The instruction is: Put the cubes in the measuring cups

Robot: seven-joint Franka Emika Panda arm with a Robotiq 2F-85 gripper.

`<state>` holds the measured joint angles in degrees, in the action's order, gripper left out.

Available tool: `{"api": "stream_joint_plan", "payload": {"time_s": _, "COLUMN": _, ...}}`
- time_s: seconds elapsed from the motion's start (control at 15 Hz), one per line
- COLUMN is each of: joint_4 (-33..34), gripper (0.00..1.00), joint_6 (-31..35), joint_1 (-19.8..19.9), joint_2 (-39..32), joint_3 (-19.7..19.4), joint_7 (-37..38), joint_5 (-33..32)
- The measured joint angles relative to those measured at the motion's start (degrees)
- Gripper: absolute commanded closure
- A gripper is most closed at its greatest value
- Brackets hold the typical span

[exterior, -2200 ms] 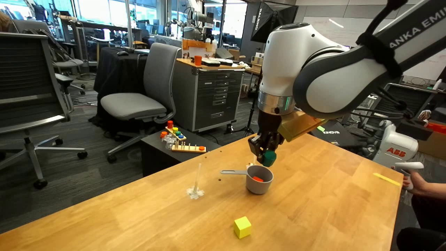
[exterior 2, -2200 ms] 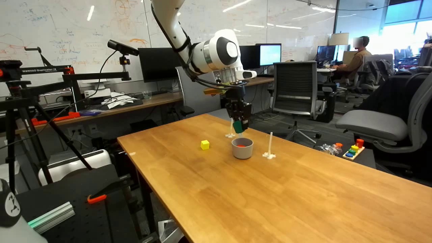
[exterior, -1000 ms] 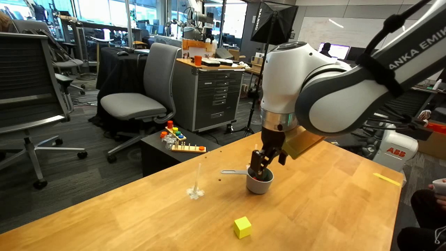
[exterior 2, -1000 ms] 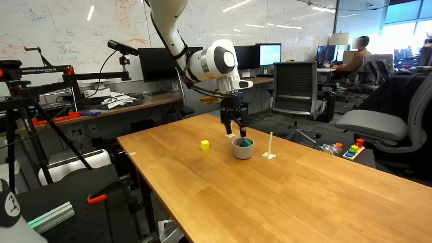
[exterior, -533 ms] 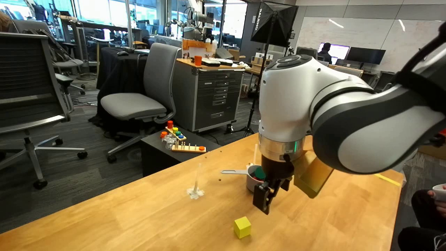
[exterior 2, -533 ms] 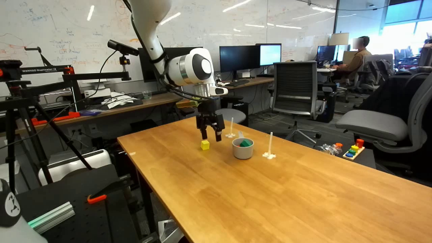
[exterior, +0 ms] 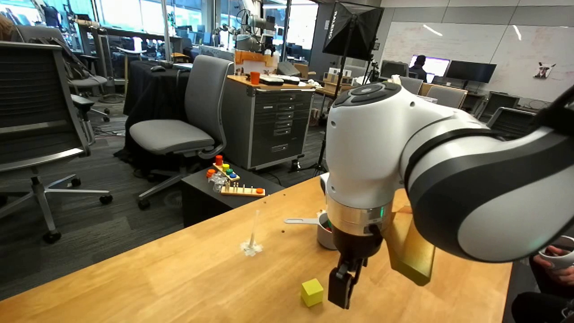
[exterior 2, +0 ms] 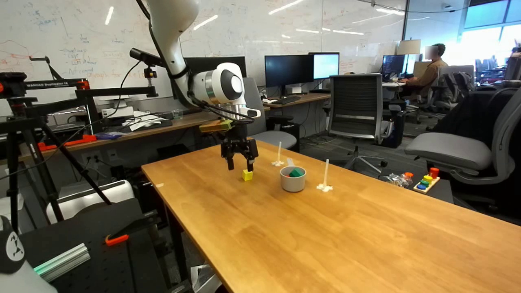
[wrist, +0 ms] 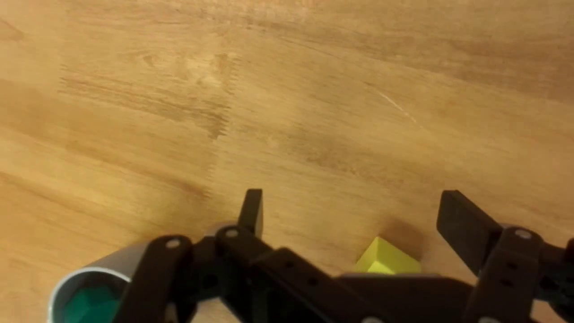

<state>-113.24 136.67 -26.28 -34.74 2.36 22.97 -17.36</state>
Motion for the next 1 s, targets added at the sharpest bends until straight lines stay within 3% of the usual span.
{"api": "stream_joint_plan", "payload": {"time_s": 0.53, "joint_4": 2.40, "gripper": 0.00, "joint_6": -7.58, "joint_1": 1.72, "joint_2": -0.08, "joint_3": 3.80, "joint_7": -20.89, "joint_5": -0.27}}
{"api": "stream_joint_plan", "payload": {"time_s": 1.0, "joint_4": 2.61, "gripper": 0.00, "joint_6": -8.01, "joint_1": 1.97, "joint_2": -0.49, "joint_3": 4.00, "joint_7": -23.56, "joint_5": -1.50}}
